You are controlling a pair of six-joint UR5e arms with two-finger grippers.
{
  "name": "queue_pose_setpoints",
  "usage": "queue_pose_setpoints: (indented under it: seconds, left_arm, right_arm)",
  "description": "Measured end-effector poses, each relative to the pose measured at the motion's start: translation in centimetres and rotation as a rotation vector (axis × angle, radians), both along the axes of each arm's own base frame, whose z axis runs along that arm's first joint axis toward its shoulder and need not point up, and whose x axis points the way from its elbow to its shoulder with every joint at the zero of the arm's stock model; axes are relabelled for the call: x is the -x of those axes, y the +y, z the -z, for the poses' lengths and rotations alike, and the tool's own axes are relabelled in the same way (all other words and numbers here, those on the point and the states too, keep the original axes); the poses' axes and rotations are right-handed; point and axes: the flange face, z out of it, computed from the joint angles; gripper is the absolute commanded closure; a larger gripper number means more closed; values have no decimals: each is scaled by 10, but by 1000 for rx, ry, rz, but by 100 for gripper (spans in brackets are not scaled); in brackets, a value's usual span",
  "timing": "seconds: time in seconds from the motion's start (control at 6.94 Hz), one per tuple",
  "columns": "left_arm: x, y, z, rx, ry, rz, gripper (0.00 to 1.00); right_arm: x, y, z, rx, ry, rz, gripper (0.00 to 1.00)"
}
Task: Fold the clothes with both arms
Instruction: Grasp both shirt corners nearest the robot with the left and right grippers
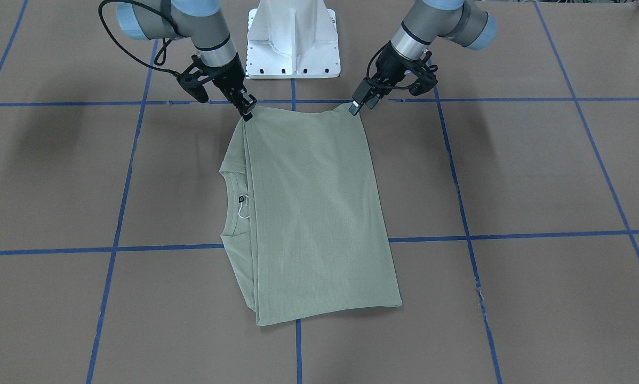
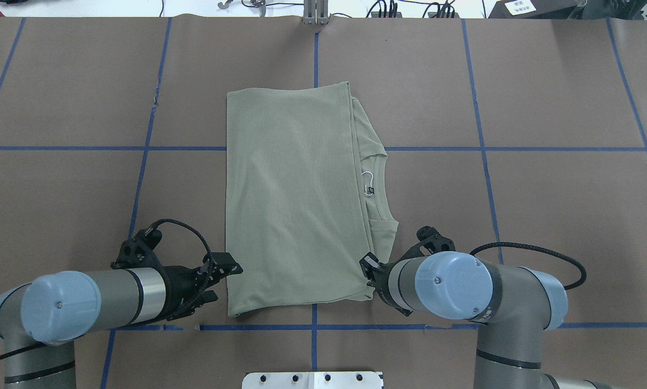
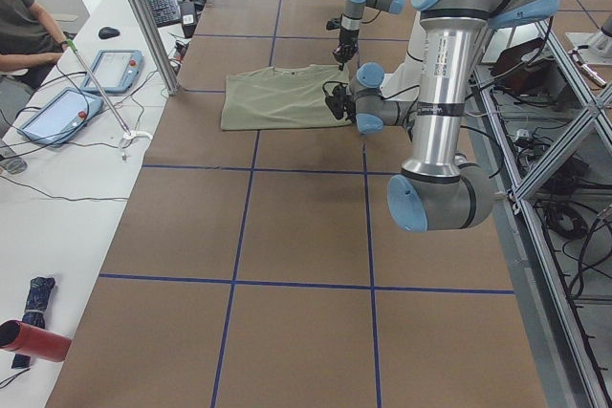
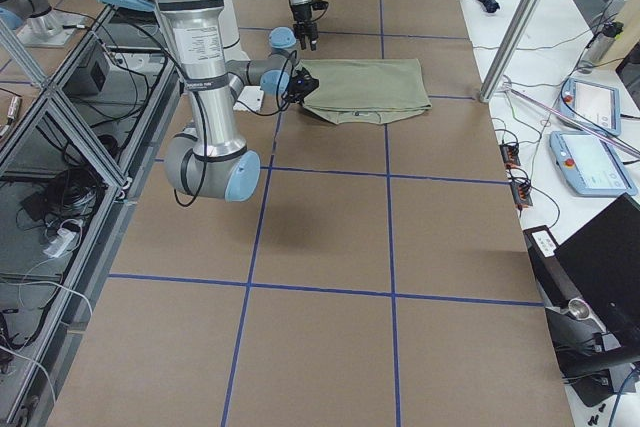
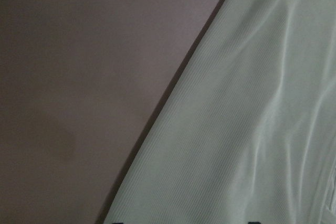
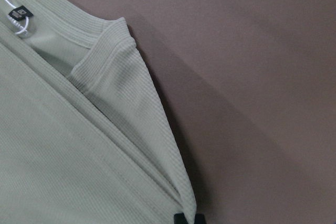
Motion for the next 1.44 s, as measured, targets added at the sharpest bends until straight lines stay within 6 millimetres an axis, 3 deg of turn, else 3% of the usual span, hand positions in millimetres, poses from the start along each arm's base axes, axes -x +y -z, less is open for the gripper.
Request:
queue_pose_setpoints:
  seconds: [0.29, 0.86, 1.15, 1.3, 1.44]
  left_arm:
    - [-15, 11, -8, 13, -16, 12, 25]
    - [-31, 34, -16, 16, -33, -30, 43]
    - [-32, 38, -17, 17, -35, -37, 86]
    - [-32, 39, -17, 17, -35, -38, 100]
    - [-32, 39, -17, 17, -34, -39, 100]
  right_arm:
    - [1, 1, -2, 1, 4, 2, 100]
    - [2, 2, 1, 0, -2, 5, 100]
    - [1, 2, 2, 0, -3, 5, 100]
    - [1, 2, 2, 0, -3, 5, 100]
    - [1, 2, 2, 0, -4, 5, 100]
